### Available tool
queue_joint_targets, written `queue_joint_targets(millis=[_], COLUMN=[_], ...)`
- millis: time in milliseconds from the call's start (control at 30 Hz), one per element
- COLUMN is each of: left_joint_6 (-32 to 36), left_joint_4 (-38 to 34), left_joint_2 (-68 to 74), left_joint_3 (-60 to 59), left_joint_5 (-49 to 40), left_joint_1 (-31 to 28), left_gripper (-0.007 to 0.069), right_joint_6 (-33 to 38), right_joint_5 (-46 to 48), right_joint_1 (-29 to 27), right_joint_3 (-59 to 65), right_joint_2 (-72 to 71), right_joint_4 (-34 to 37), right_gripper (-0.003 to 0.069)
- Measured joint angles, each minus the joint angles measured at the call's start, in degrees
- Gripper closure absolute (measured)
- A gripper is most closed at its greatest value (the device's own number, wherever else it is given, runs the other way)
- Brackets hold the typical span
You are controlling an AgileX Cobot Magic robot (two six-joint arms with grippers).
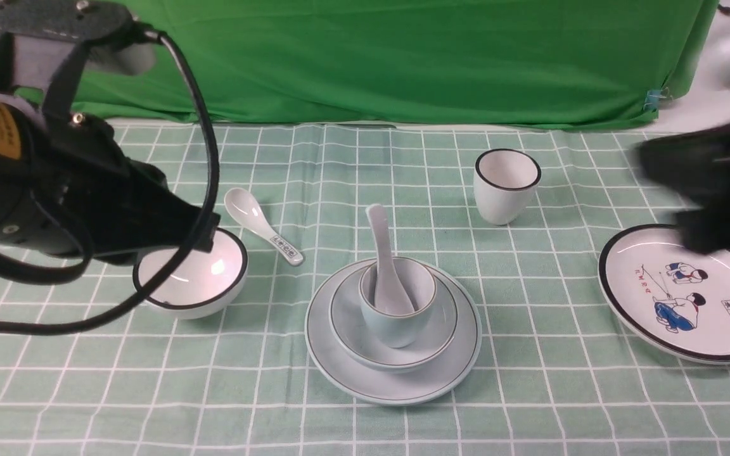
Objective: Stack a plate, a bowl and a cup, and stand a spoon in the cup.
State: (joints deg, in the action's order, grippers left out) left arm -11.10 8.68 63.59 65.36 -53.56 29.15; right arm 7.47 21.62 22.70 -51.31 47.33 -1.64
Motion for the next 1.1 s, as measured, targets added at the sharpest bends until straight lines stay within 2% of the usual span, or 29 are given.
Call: queue_joint_targets(millis=[133,300,433,567,767,900,1100], left_joint_6=[0.00,0.00,0.21,-0.48,-1.07,-1.07,-1.07], left_joint_4=[0.00,-0.51,-1.00,-1.12,-0.91,-0.91,-0.86], left_joint_2=[0.00,0.00,-2.07,-10.47,-31.40,-42.41,-51.75], left_joint_3=[-0.01,-0.01,-1.36,-8.82,-25.13,-32.14,-37.84], left_joint_5=[0.42,0.42,1.26,4.92,14.65,18.89,19.78], left_joint_1=[0.00,0.00,0.00,0.00,0.00,0.00,0.00], left_gripper=[0.0615,0.0615,0.0615,0.0615,0.0615,0.0615,0.0615], right_joint_6=[-6.58,-12.63,-14.49,-14.54,-14.54,-14.59,-14.68], right_joint_5=[0.77,-1.42,-8.24,-11.61,-12.43,-12.67,-12.67], right_joint_1=[-7.26,-10.75,-11.23,-11.33,-11.40,-11.40,-11.40], right_joint_3=[7.89,18.06,26.17,28.56,28.69,28.69,28.69], right_joint_2=[-17.58,-32.33,-42.29,-46.12,-46.66,-46.72,-46.77], right_joint_4=[-5.74,-6.78,-6.84,-6.84,-6.84,-6.84,-6.84], right_gripper=[0.0635,0.0636,0.0631,0.0601,0.0526,0.0510,0.0494])
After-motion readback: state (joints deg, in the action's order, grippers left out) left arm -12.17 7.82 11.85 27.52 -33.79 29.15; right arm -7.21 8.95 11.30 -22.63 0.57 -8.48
